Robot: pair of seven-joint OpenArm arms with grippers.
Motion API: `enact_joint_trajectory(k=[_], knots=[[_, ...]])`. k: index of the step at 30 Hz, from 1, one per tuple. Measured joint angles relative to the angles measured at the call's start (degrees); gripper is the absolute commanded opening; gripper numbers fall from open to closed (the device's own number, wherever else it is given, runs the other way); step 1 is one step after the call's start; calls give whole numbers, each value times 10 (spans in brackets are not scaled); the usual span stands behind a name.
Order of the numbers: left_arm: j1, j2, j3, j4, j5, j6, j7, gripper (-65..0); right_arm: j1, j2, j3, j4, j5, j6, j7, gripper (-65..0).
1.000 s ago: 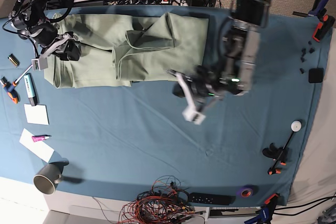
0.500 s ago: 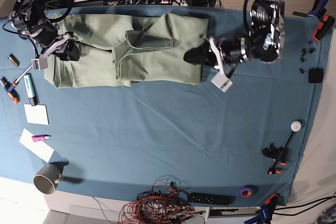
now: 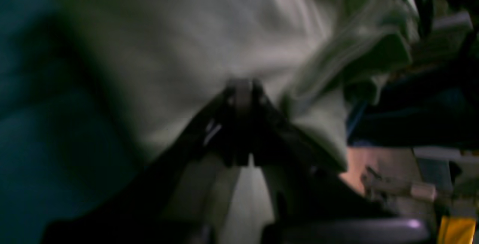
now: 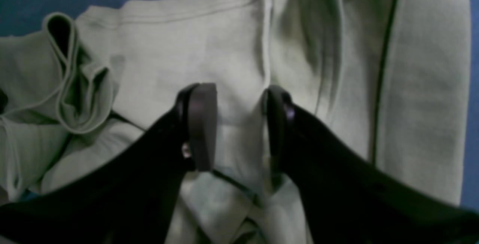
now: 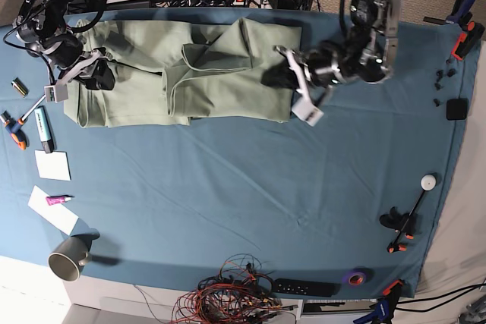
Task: Fold the T-shirt properly
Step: 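Release the shirt and move the left gripper to the folded end, then grasp the shirt end with the left gripper and fold it toward the right gripper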
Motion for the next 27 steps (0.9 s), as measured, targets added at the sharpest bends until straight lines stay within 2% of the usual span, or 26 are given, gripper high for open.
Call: enact_joint_trajectory(k=[7,8,11,19,24,27], knots=[[2,26,51,0,34,5,-17,-650,0,0,0,0,0,0,0,-423],[2,29,59,0,48,18,-19,-650,0,0,0,0,0,0,0,-423],[1,29,90,0,76,31,-37,-650,0,0,0,0,0,0,2,-423],[1,29,181,2,63,29,-23,-650,0,0,0,0,0,0,2,-423],[-5,31,205,1,9,-47,-9,-650,0,0,0,0,-17,0,10,-423],[-8,30,204,1,-2,-62,-2,-650,0,0,0,0,-19,0,13,-423]])
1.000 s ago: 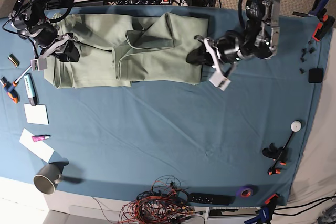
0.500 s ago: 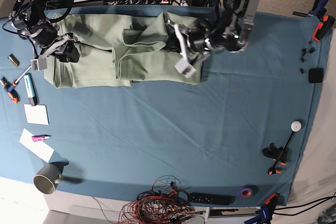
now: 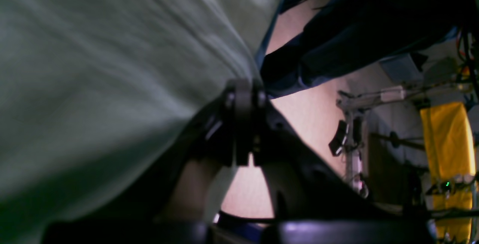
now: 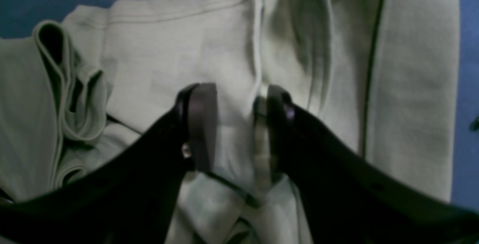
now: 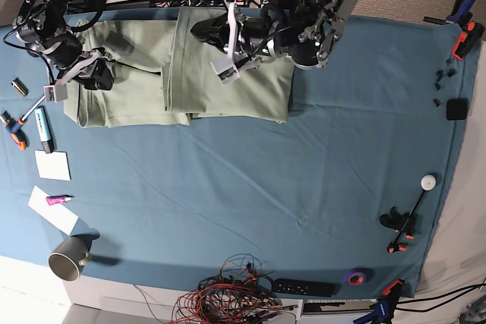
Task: Fold the T-shirt properly
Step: 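Grasp the shirt end with the left gripper and fold it toward the right gripper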
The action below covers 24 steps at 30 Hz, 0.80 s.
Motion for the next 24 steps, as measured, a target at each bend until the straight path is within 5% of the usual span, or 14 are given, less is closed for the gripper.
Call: enact_joint_trajectory(k=[5,8,10,15,24], knots=[[-9,0,0,0,1,0,3,-577,1,0,0,0,-20,0,2,-411],[-10,-1,0,0,5,0,25,-544,13,5,3,0,-64,0,0,-292],[-10,-3,0,0,5,0,25,-522,28,22,9,0,-94,0,8,-280],[-10,-3,0,0,20,0,27,-494,58,76,28,-3,-137,-63,17,-279],[-10,-3,0,0,20,0,26,-494,57,99,27,-139,30,-45,-82,-279]])
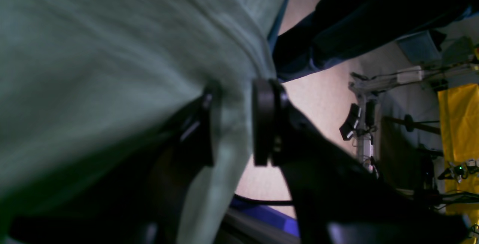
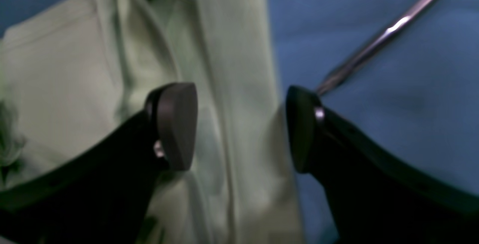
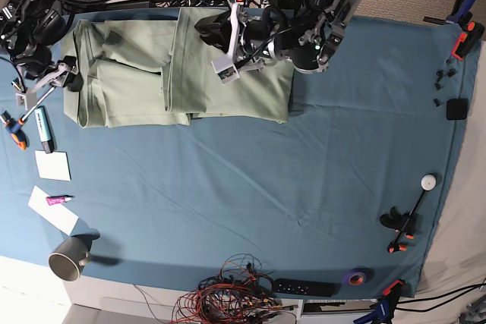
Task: Fold the T-shirt properly
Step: 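Grasp the shirt end with the left gripper and fold it toward the right gripper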
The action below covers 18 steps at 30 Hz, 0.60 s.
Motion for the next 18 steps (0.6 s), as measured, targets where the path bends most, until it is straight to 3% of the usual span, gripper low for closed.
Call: enact_joint_trajectory(k=[3,9,12,18], knots=[[0,0,0,0,11,0,0,-494,2,0,0,-20,47,13,-19,-279],[0,0,0,0,13,0,0,-494,2,3,1,-35,61,15,-22,-279],[0,0,0,0,13,0,0,-494,2,5,1,-35,82,34,-50,-280],[0,0,0,0,13,0,0,-494,1,4,0,-36,122,36,-76,-301]])
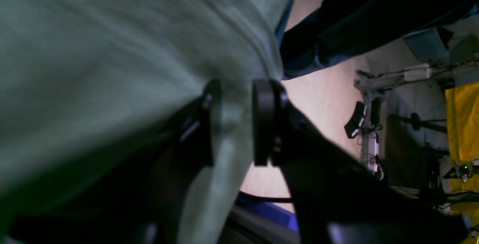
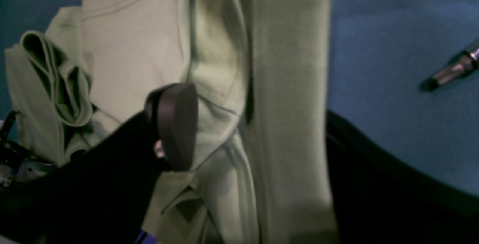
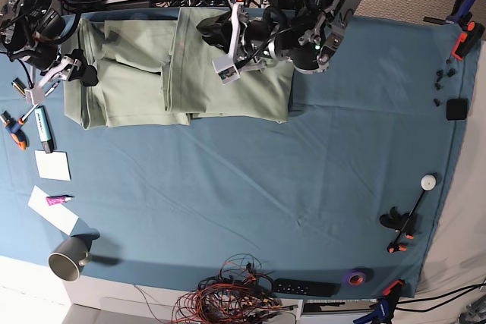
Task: Fold the T-shirt properly
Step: 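Grasp the shirt end with the left gripper and fold it toward the right gripper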
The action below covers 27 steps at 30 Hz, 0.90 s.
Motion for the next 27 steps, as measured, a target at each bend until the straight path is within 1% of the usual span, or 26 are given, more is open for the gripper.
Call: enact_joint_trajectory(k=[1,2,4,5,6,7,9,11,13,14,16,19,24,27], knots=[[-1,0,0,0,0,0,0,-494,0,0,0,0,-1,0,0,-348],[-3,0,0,0,0,0,0,-494,0,0,0,0,-2,0,-4,-427],[-6,0,0,0,0,0,0,-494,-1,-2,-1,-3,-3,-1,-16,-634],[-7,0,0,0,0,0,0,-494,-2,-3,-1,-3,-2,-2,-19,-650],[-7,0,0,0,0,0,0,-494,-2,-4,-1,-3,0,0,-19,-650],[-7,0,0,0,0,0,0,-494,-3,-4,-1,-3,14,-2,-19,-650],[-8,0,0,0,0,0,2,-494,-3,-4,-1,-2,64,6,-21,-650],[-11,0,0,2,0,0,3,-494,-3,-7,-1,12,94,5,-23,-650],[-14,-2,-4,13,2,0,9,-494,-3,-18,-1,51,121,6,-23,-650],[-14,-2,-10,20,0,0,8,-494,-3,-27,-1,76,124,7,-21,-650],[-14,-2,-22,26,0,0,9,-495,-3,-52,-1,128,120,7,-21,-650],[-13,-3,-46,26,-2,0,11,-495,-21,-100,-2,205,118,8,-21,-650],[-12,-36,-92,27,-31,0,22,-495,-71,-207,-12,297,115,8,-23,-650],[-12,-55,-129,28,-53,-6,28,-495,-94,-250,-47,339,111,8,-25,-650]])
